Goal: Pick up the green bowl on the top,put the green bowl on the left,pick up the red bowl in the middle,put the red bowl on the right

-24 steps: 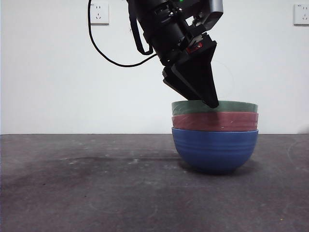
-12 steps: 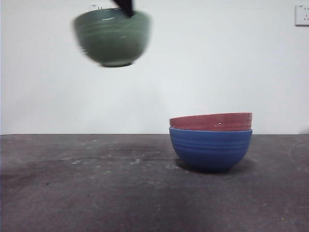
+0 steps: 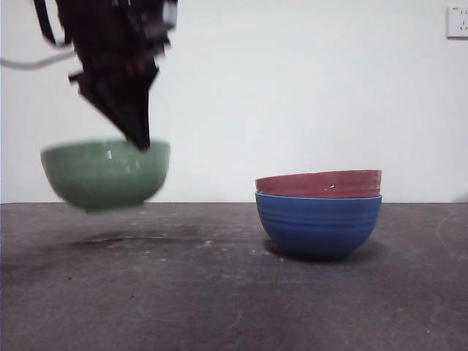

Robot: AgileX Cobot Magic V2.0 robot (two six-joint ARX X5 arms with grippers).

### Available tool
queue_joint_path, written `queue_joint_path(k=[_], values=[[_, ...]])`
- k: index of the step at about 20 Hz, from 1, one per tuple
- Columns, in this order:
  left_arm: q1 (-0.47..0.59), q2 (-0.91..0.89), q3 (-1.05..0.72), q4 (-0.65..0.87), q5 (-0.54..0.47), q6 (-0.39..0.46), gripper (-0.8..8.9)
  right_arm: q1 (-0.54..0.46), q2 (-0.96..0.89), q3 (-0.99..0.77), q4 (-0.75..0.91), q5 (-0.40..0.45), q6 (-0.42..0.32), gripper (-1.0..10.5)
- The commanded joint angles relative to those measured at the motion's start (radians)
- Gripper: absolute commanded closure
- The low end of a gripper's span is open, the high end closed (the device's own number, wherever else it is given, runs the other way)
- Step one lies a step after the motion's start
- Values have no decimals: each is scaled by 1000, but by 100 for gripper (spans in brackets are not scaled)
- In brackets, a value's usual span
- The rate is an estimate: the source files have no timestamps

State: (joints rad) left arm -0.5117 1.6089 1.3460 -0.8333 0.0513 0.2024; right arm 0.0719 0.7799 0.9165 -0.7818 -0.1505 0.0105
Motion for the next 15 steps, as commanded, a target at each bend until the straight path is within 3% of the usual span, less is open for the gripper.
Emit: queue_joint_path(k=[1, 8, 13, 15], values=[[-31, 2, -89, 120, 2, -45, 822, 0, 18, 5, 15, -3, -1, 729], [-72, 13, -162, 150, 1, -41, 809, 2, 77, 5, 38, -16, -1, 728], [-71, 13, -163, 126, 0, -42, 490, 2, 79, 5, 126, -193, -2, 725], [-71, 12, -162, 124, 0, -93, 489, 6, 86, 7, 156, -253, -3, 718]])
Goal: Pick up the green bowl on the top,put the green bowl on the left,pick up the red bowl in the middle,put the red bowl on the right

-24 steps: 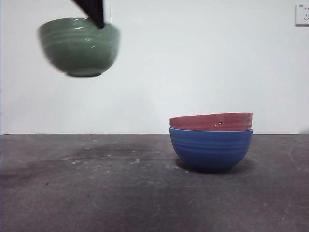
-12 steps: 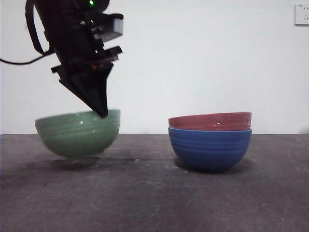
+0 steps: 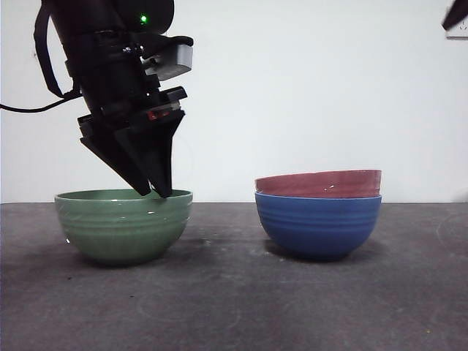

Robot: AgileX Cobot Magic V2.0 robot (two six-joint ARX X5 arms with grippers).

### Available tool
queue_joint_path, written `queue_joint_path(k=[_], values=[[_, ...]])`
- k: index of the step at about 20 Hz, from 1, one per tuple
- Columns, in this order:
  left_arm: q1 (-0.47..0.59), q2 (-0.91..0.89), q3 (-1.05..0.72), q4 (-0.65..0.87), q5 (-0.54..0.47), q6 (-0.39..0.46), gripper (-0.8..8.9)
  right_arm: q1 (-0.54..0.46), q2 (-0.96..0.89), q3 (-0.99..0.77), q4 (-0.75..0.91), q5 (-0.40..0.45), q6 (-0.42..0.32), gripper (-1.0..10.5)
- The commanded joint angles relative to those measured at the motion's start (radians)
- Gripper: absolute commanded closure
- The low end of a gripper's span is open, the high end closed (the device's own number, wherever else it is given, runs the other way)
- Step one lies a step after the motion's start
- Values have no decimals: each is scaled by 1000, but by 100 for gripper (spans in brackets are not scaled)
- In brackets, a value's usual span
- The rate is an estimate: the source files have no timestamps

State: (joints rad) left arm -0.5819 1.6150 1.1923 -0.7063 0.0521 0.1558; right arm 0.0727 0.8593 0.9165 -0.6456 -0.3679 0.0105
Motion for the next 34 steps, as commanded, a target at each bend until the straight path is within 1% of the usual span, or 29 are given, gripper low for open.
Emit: queue_joint_path(k=[1, 2, 3, 4, 6, 10, 11, 13, 15, 17, 21, 23, 25, 27, 28, 29, 32, 33, 34], values=[[3, -5, -8, -8, 2, -64, 489, 16, 19, 17, 23, -54, -16, 716], [13, -27, -8, -15, 2, -68, 489, 33, 40, 39, 10, -52, -41, 691], [24, -64, -8, -20, 2, -67, 489, 56, 72, 70, -13, -49, -65, 627], [31, -115, -8, -20, 2, -66, 489, 83, 113, 110, -40, -45, -66, 591], [41, -237, -8, -20, 8, -67, 490, 149, 213, 203, -103, -32, -114, 598], [97, -476, -8, -58, 8, -79, 490, 314, 442, 418, -265, 95, -249, 601], [114, -526, -8, -80, 8, -82, 490, 358, 496, 464, -302, 150, -291, 602], [142, -609, -8, -124, 7, -82, 490, 438, 593, 525, -343, 270, -346, 603], [163, -671, -8, -159, 3, -82, 490, 489, 674, 536, -344, 325, -381, 603], [175, -711, -8, -185, 1, -82, 491, 510, 749, 536, -347, 322, -386, 604], [185, -731, -8, -227, 0, -82, 491, 513, 856, 536, -347, 318, -385, 612], [185, -730, -8, -235, 1, -81, 491, 511, 891, 536, -347, 315, -385, 683], [185, -730, -8, -235, 1, -81, 491, 511, 914, 536, -348, 311, -385, 703], [185, -730, -8, -236, 1, -81, 491, 511, 928, 536, -351, 258, -385, 704], [185, -730, -8, -237, 0, -81, 491, 510, 933, 536, -352, 249, -386, 705], [185, -730, -8, -238, 1, -81, 491, 510, 934, 536, -352, 249, -386, 739], [185, -730, -8, -239, 1, -81, 495, 510, 934, 536, -354, 246, -385, 925], [185, -730, -8, -239, 1, -81, 495, 510, 934, 536, -355, 247, -386, 962], [185, -730, -8, -240, 1, -81, 495, 509, 934, 536, -355, 248, -386, 959]])
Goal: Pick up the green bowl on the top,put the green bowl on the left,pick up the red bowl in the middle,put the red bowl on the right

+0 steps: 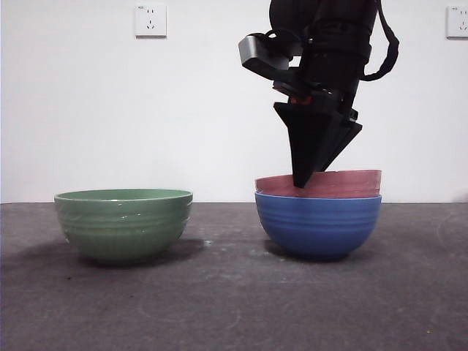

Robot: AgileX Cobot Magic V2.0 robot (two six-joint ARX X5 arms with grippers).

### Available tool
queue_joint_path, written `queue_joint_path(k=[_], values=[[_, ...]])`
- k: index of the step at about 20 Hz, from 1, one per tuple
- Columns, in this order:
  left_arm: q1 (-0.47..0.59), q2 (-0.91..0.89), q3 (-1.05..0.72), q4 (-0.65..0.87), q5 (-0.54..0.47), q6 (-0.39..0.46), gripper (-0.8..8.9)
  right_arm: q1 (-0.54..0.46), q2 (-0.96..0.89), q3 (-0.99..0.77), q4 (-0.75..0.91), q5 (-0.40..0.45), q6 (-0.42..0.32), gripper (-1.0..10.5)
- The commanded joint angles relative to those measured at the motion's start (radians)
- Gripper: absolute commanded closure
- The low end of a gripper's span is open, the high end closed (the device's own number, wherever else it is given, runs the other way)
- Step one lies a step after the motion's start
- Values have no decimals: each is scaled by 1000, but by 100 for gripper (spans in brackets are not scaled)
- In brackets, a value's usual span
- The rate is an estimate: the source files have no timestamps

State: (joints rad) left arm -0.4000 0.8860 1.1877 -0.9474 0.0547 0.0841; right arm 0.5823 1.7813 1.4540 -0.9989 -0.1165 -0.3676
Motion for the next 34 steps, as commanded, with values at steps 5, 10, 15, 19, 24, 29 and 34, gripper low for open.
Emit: queue_joint_path(k=[5, 10, 15, 19, 24, 29, 34], values=[[3, -1, -3, 4, -2, -9, 495, 0, 10, 14, 10, 17, -8, 959], [3, -1, -3, 8, -2, -9, 495, 11, -43, 87, 2, 71, 8, 959], [3, -1, -3, 44, -2, -9, 495, 79, -184, 98, -47, 63, 114, 959], [3, -1, -3, 88, -2, -10, 495, 202, -239, 98, -156, 64, 252, 959], [3, -1, -3, 101, -2, -10, 495, 364, -212, 34, -77, 102, 356, 959], [3, -1, -3, 98, -2, -10, 495, 455, -168, -61, 65, 228, 420, 959], [3, -1, -3, 90, -2, -10, 495, 453, -49, -77, 134, 228, 413, 959]])
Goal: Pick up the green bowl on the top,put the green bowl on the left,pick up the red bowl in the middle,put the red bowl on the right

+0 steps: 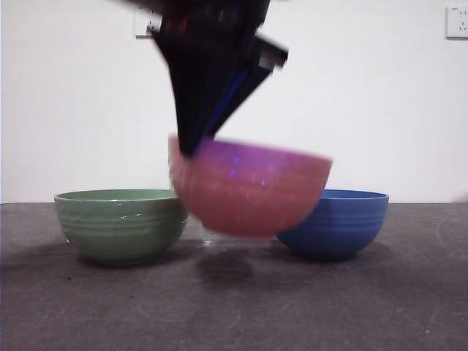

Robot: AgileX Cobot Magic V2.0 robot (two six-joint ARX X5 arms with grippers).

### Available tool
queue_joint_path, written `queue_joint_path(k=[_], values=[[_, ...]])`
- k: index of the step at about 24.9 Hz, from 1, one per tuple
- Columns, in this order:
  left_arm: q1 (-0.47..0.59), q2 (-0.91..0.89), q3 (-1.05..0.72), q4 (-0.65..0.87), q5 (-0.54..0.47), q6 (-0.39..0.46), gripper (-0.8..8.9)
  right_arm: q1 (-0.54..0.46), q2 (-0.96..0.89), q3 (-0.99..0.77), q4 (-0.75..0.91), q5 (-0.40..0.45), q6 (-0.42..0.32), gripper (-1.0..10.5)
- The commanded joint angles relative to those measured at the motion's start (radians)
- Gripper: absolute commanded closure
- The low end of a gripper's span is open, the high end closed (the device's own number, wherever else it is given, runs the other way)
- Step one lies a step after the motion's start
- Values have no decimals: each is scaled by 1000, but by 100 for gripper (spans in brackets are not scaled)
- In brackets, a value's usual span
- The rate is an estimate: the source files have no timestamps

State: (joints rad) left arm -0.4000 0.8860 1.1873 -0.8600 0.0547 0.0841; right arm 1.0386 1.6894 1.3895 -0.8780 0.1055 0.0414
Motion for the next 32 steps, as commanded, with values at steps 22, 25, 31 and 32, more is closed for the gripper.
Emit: queue_joint_path(k=[22, 25, 31, 32], values=[[3, -1, -3, 74, -3, 25, 816, -424, -505, -23, 184, -2, -126, 961], [25, -22, -49, 90, -9, 24, 821, -579, -668, -167, 266, -2, -127, 959], [85, -180, -300, 206, -9, -35, 821, -684, -941, -491, 460, 1, -114, 959], [94, -214, -342, 226, -9, -48, 821, -690, -981, -534, 485, 0, -113, 959]])
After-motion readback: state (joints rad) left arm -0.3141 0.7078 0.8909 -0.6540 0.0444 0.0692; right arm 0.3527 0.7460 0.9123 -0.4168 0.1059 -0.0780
